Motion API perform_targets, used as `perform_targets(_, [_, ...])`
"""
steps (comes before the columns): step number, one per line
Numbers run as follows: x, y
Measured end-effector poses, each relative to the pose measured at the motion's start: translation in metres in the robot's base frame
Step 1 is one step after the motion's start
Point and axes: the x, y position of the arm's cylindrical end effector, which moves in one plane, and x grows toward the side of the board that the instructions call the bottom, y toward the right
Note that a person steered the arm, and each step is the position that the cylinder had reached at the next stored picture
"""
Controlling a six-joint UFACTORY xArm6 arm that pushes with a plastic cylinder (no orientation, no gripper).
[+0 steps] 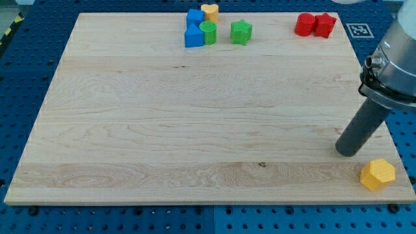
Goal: Point your arm at the bottom right of the green star
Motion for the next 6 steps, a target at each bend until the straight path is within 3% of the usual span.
perform_targets(6, [-0.086, -0.04])
